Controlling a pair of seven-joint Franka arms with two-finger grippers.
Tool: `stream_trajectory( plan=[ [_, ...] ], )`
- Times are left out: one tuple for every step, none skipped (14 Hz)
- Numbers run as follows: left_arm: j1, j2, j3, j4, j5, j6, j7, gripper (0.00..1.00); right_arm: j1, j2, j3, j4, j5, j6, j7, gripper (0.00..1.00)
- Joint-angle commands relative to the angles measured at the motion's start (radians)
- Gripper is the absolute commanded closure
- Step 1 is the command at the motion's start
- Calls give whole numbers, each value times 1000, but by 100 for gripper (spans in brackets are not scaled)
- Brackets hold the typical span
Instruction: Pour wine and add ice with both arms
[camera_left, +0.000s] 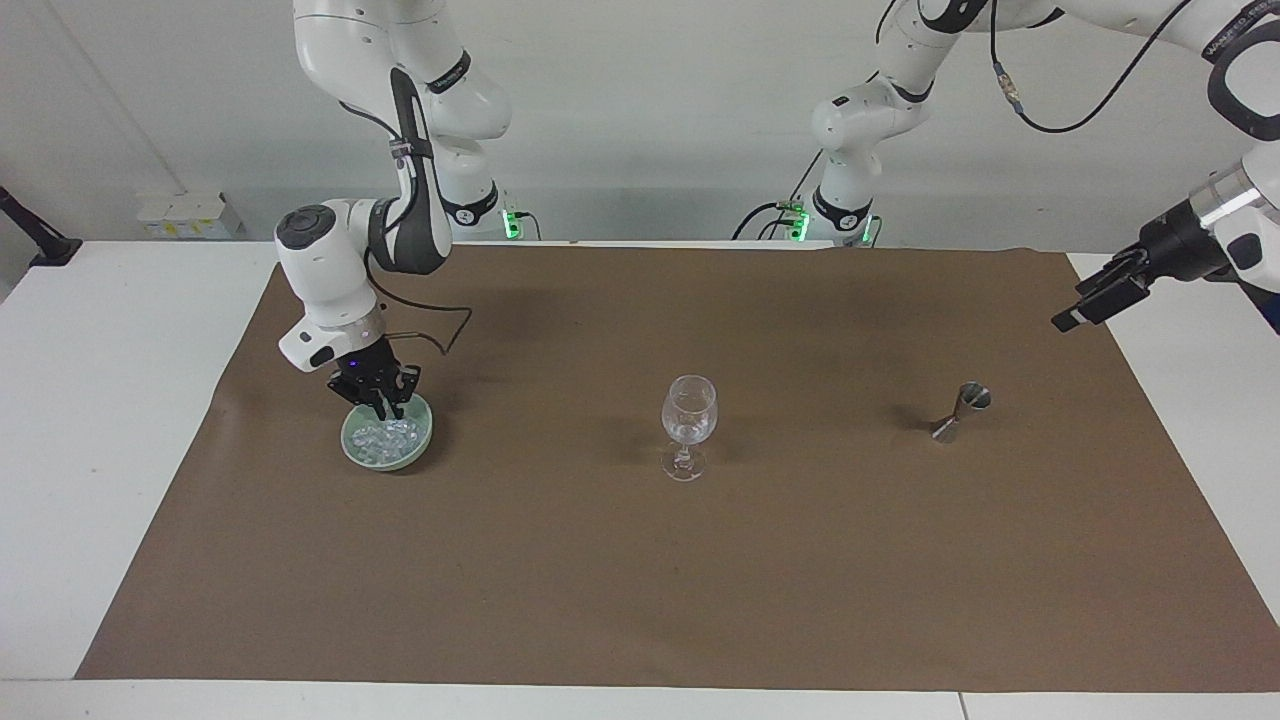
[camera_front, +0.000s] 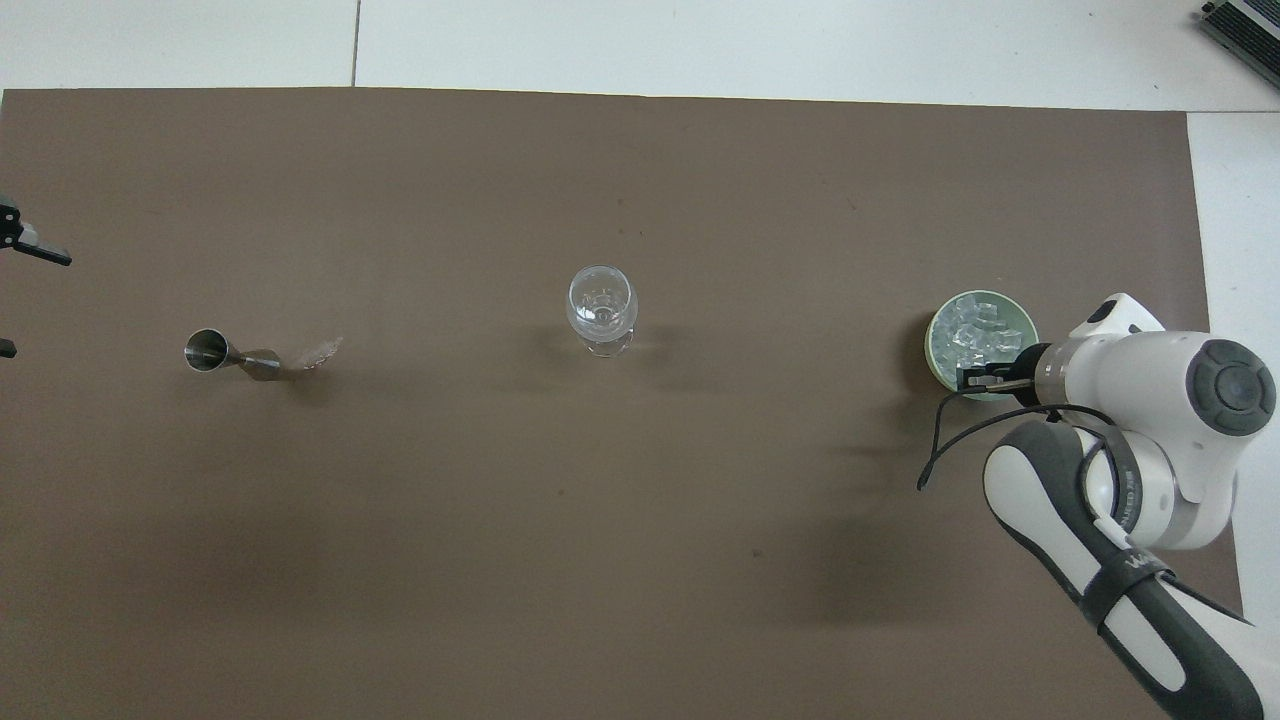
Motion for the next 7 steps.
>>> stream_trajectory(
  plan=[
    [-74, -37, 16, 6, 112, -10, 93, 0, -18, -20, 10, 4, 3, -1, -37, 90],
    [-82, -49, 13, 4, 118, -10, 94, 0, -18, -23, 10, 4, 3, -3, -37, 90],
    [-88, -55, 13, 4, 120, -13, 99, 0, -18, -32, 10, 5, 3, -9, -37, 90],
    [-94, -61, 12, 4, 120, -13, 111, 0, -18, -43, 11, 11, 3, -19, -36, 90],
    [-98, -77, 10, 4, 127, -13, 120, 0, -13, -64, 13, 29, 5, -48, -34, 91],
    [-104, -113, 10, -11, 130, -5, 134, 0, -4, -82, 13, 54, 11, -79, -31, 92],
    [-116, -135, 12, -36, 133, 2, 166, 0, 0, -95, 17, 80, 20, -105, -22, 92]
  ],
)
